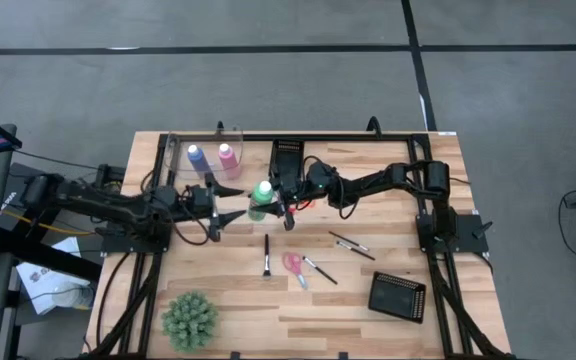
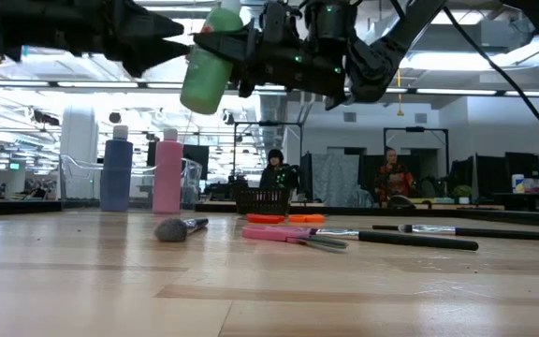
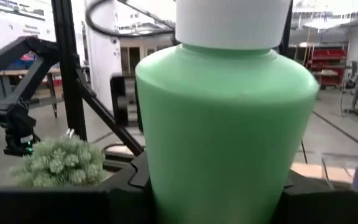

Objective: Pick & Place Paint Supplies
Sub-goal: Put the green paint bottle into the transparent bin

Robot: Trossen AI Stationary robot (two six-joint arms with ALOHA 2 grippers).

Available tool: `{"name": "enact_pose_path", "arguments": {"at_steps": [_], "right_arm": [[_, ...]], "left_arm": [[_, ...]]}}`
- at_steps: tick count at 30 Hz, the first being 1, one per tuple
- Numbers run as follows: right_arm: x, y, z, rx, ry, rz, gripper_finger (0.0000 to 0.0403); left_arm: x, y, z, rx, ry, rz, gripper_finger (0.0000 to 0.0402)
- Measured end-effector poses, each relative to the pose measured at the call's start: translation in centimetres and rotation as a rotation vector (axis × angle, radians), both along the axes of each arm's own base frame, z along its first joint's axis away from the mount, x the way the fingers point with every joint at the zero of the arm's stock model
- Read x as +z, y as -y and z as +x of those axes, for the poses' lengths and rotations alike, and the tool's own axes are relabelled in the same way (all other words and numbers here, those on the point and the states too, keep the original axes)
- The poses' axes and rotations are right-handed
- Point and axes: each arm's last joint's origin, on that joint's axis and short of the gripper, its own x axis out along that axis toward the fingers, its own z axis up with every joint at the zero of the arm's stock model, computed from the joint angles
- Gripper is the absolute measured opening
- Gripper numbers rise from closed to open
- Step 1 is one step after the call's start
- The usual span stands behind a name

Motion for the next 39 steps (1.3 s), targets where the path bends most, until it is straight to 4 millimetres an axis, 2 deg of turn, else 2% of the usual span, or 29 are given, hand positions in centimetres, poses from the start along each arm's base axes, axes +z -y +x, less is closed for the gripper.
{"name": "enact_pose_path", "arguments": {"at_steps": [5,8,16,25,30,39], "right_arm": [[-0.8,0.2,0.1,-0.011,-0.079,-0.01,0.0142],[-1.3,0.2,0.1,-0.012,-0.125,-0.007,0.0142],[-1.8,0.1,0.1,-0.01,-0.176,-0.02,0.0141],[-2.1,-0.1,0.1,-0.007,-0.21,-0.022,0.0141],[-2.2,-0.3,0.1,-0.001,-0.216,-0.037,0.0141],[-2.2,-0.4,0.1,0.0,-0.218,-0.039,0.0141]], "left_arm": [[2.6,0.1,-0.5,0.017,-0.087,0.007,0.0237],[3.8,0.1,-0.4,0.017,-0.201,0.018,0.0232],[7.0,0.2,1.7,0.044,-0.474,0.057,0.0248],[9.9,0.4,4.7,0.032,-0.577,0.135,0.0292],[10.5,-0.1,6.1,0.032,-0.634,0.126,0.0302],[9.3,-1.8,7.6,-0.006,-0.693,0.026,0.0292]]}}
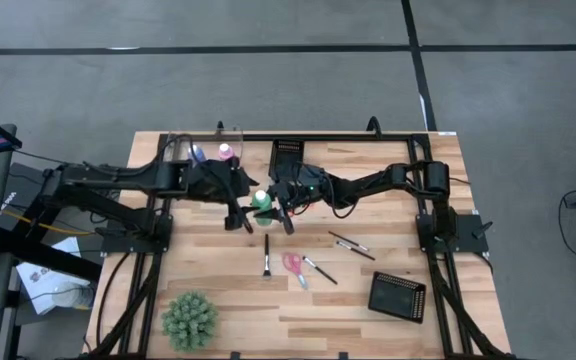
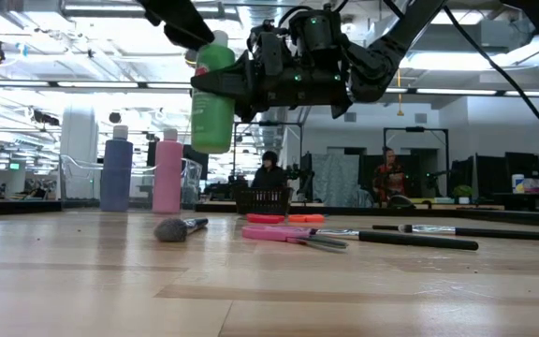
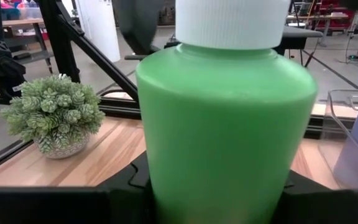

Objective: Pick & Place Paint Supplies
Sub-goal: Put the green paint bottle into the transparent bin

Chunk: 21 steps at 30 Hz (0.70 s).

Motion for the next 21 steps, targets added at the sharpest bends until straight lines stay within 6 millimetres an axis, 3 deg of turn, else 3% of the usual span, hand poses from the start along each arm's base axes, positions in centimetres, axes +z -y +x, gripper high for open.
{"name": "enact_pose_path", "arguments": {"at_steps": [21], "right_arm": [[0.02,0.01,-0.01,0.0,-0.002,-0.002,0.0141]], "left_arm": [[-0.2,-0.78,0.75,-0.011,0.028,-0.063,0.0184]]}}
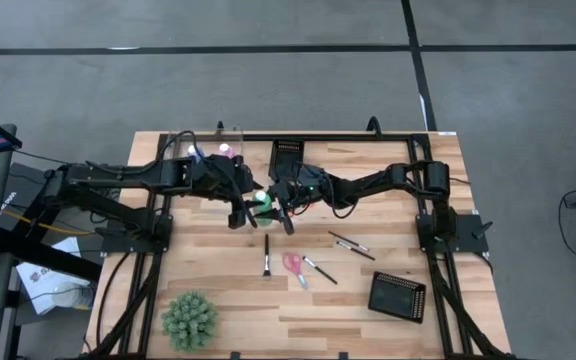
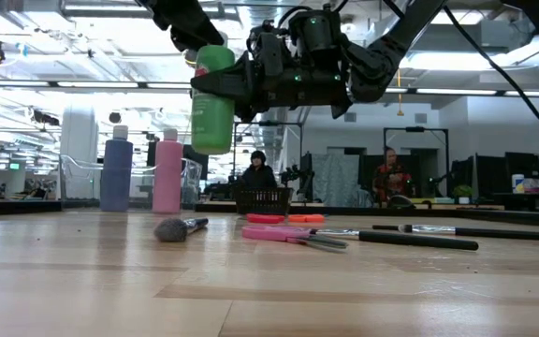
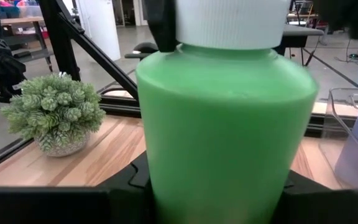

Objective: Pick & Place Paint Supplies
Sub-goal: Put the green paint bottle into the transparent bin

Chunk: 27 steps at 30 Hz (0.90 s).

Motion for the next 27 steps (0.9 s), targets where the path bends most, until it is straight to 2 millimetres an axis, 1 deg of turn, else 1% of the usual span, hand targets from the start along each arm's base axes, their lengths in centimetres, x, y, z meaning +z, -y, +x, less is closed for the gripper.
{"name": "enact_pose_path", "arguments": {"at_steps": [7,12,15,20,24,27], "right_arm": [[0.0,0.0,0.0,-0.001,0.006,-0.012,0.0141],[0.0,0.0,0.0,0.0,0.008,-0.019,0.0143],[0.0,-0.1,0.0,0.003,0.01,-0.026,0.0154],[0.0,-0.1,0.0,0.003,0.008,-0.022,0.0196],[0.1,-0.1,0.0,0.005,0.016,-0.02,0.023],[0.2,-0.1,0.1,0.005,0.02,-0.021,0.0247]], "left_arm": [[0.0,0.0,0.0,0.0,0.003,-0.007,0.0112],[0.0,0.0,0.0,0.0,0.005,-0.005,0.0111],[0.0,0.0,0.0,-0.001,0.005,-0.002,0.0111],[0.0,0.0,0.0,-0.004,-0.005,0.001,0.0111],[0.2,0.1,-0.5,-0.006,-0.009,0.003,0.0111],[0.3,0.1,-1.1,-0.004,-0.026,0.002,0.0111]]}}
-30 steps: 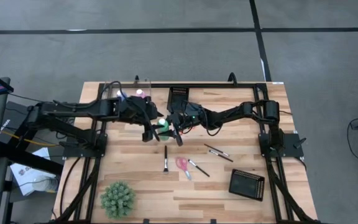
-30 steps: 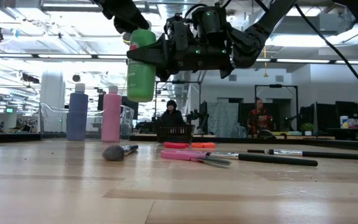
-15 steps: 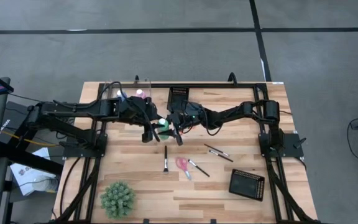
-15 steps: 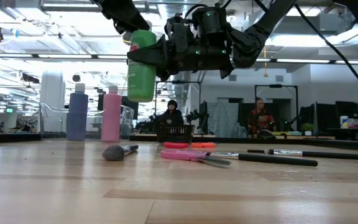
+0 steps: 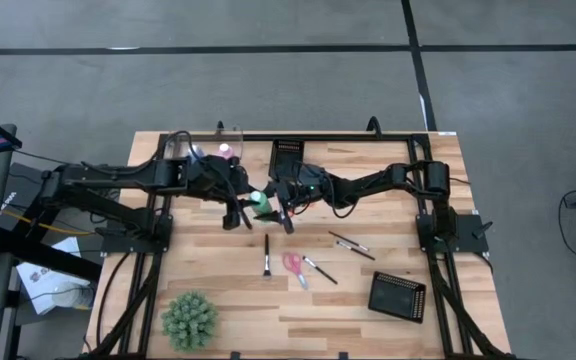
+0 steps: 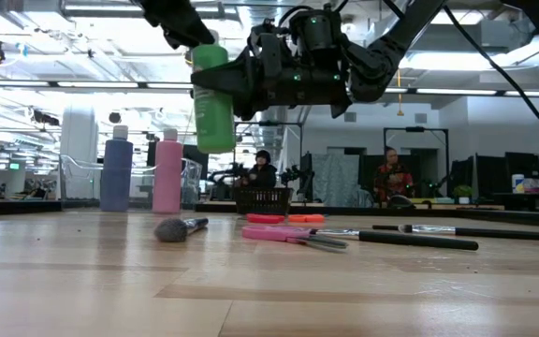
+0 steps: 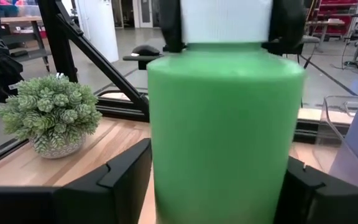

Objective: Pick & Place Paint Supplies
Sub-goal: Put the green paint bottle into the transparent bin

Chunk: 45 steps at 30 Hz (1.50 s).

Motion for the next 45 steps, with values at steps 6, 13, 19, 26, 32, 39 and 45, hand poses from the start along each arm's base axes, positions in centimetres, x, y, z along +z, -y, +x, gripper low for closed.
{"name": "enact_pose_path", "arguments": {"at_steps": [6,13,19,26,32,39,45], "right_arm": [[0.3,0.1,0.0,-0.003,0.026,-0.006,0.0263],[0.2,0.2,0.0,-0.034,0.01,0.005,0.0287],[0.2,0.0,0.1,-0.086,0.01,-0.01,0.0316],[0.0,-0.2,0.2,-0.093,-0.008,-0.003,0.0369],[0.3,-0.1,0.2,-0.097,0.03,-0.003,0.0388],[0.5,1.5,-0.1,-0.115,0.046,-0.015,0.0388],[-0.2,2.4,-0.8,-0.064,0.039,0.013,0.0388]], "left_arm": [[0.7,0.1,-1.5,0.018,-0.005,0.001,0.0111],[1.2,0.1,-3.1,0.064,-0.02,-0.007,0.0111],[1.1,0.1,-3.0,0.081,-0.015,-0.005,0.0111],[0.6,0.0,-3.1,0.099,-0.066,0.004,0.0111],[0.6,0.0,-3.5,0.115,-0.084,0.008,0.0111],[0.2,0.0,-3.8,0.136,-0.136,0.003,0.0111],[0.0,0.1,-4.0,0.151,-0.159,-0.014,0.0111]]}}
